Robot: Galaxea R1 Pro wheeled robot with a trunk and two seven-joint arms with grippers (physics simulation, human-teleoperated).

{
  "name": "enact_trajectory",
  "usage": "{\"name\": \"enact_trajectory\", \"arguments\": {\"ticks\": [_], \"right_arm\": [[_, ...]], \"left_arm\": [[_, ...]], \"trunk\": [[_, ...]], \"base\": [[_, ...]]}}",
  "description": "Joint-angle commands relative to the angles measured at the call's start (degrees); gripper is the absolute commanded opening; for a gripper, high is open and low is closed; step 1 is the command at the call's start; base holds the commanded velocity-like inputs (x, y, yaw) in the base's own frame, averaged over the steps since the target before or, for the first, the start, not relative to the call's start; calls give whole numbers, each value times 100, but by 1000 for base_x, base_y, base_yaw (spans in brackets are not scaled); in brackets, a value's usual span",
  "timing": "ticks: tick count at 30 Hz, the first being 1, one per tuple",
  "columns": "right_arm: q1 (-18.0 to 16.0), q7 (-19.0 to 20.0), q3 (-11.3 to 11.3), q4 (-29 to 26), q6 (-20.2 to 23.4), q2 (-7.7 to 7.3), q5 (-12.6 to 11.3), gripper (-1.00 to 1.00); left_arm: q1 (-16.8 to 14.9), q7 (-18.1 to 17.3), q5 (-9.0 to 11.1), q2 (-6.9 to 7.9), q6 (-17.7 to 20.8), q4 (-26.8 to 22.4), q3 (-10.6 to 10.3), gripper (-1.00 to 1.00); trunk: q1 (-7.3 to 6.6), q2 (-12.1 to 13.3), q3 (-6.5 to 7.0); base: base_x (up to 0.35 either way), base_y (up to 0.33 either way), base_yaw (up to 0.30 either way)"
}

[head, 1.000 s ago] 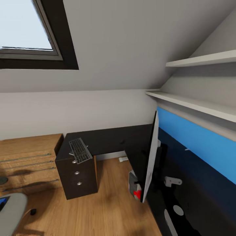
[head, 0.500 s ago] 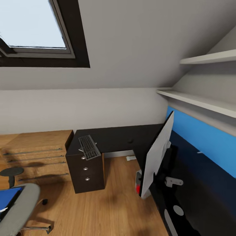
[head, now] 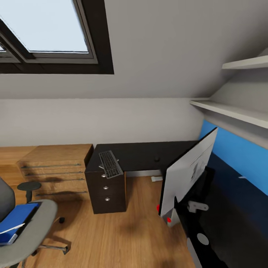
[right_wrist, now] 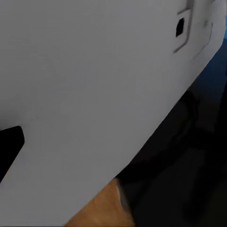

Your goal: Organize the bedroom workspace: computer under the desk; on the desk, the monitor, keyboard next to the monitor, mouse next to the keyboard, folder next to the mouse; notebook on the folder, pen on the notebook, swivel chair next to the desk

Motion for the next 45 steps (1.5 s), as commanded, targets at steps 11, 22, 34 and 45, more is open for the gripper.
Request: {"name": "enact_trajectory", "arguments": {"ticks": [11, 22, 34, 45], "right_arm": [[-9, 3, -10, 1, -22, -2, -7, 100], [-6, 3, -10, -1, -22, -7, -7, 100], [-5, 3, -13, 1, -22, -15, 1, 100], [-7, 3, -10, 1, -22, -9, 3, 100]], "left_arm": [[-7, -10, 24, -1, -20, 5, 6, 100], [-8, -10, 24, -1, -17, 5, 6, 100], [-6, -10, 24, -1, -20, 5, 6, 100], [-8, -10, 24, -1, -22, 5, 6, 100]], "trunk": [[4, -13, -48], [4, -13, -49], [4, -13, -49], [4, -13, -45]], "base": [[136, 0, 77], [82, 0, 2], [-13, 0, 0], [-79, 0, -25]]}}
